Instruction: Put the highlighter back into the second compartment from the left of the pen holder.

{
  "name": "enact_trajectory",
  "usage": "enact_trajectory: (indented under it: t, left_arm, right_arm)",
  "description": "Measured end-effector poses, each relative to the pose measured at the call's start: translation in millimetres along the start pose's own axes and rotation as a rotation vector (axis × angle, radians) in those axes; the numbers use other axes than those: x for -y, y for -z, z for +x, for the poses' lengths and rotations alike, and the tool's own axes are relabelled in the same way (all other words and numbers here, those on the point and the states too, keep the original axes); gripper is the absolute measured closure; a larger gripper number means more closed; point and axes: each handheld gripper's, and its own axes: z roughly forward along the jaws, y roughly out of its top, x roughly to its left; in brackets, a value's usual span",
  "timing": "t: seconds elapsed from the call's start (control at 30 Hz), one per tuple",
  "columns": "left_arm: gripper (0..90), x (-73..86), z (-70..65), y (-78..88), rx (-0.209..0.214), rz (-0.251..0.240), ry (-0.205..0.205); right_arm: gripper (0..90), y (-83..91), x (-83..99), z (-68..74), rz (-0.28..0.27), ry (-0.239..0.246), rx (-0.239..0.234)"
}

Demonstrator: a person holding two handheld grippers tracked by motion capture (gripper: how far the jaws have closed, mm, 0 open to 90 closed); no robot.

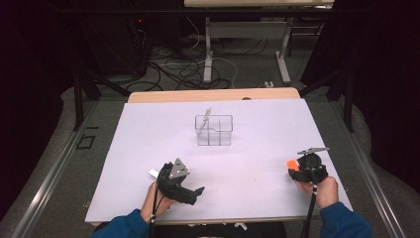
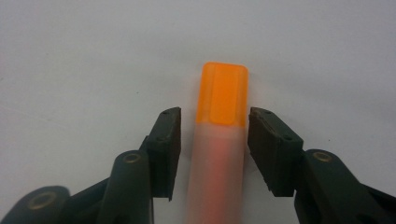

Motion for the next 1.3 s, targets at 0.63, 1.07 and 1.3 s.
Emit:
enact_trajectory:
  t: [0.63, 1.07, 1.3]
  left_arm:
    - [0.6, 0.2, -0.5, 0.7, -0.001, 0.001, 0.003]
    - [0.6, -0.1, 0.2, 1.8, -0.005, -0.008, 0.0]
    - [0.6, -0.2, 0.2, 2.1, -0.006, -0.008, 0.0]
  right_arm:
    - [63.3, -2.6, -1.0, -0.7, 0.028, -0.005, -0.003]
    - [64.7, 7.6, 1.6, -4.8, -0.058, -0.014, -0.03]
    - [64.7, 14.6, 1.2, -5.8, -0.129, -0.021, -0.057]
